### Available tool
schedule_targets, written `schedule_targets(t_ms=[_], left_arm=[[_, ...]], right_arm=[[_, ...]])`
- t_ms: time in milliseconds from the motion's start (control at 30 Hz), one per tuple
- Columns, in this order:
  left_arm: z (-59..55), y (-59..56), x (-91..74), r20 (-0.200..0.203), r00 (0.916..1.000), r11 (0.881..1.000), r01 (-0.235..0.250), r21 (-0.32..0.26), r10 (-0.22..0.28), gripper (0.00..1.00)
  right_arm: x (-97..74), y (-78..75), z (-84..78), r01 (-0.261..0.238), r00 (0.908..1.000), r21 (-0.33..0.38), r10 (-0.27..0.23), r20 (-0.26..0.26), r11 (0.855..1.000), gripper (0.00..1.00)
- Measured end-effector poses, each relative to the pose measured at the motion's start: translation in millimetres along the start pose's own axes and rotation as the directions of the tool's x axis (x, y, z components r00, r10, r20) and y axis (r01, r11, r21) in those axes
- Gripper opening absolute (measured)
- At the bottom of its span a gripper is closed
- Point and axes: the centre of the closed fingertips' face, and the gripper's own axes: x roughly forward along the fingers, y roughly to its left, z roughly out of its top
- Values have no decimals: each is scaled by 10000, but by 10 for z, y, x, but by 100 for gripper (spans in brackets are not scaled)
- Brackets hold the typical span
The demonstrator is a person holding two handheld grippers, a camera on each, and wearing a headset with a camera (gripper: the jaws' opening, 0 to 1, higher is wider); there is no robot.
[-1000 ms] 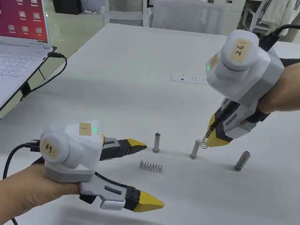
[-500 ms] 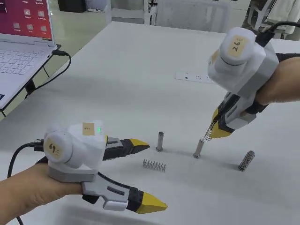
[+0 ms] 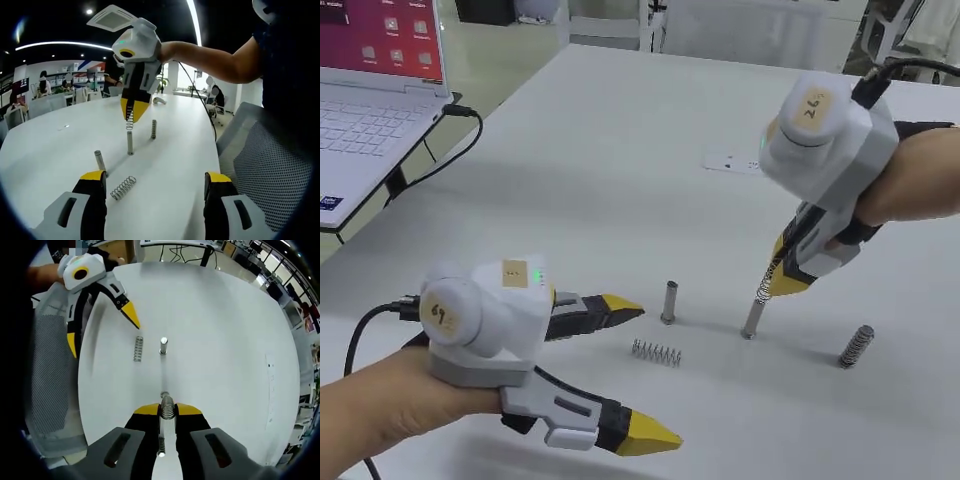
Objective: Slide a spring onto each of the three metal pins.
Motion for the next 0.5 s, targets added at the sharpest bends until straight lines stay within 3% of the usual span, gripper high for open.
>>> schedule_targets(t_ms=[500], left_arm=[[-24, -5, -16, -85, 10000, 10000, -24, -18, 23, 75]], right_arm=[[76, -3, -14, -205, 9997, 62, 206, -116, 9998, 8]])
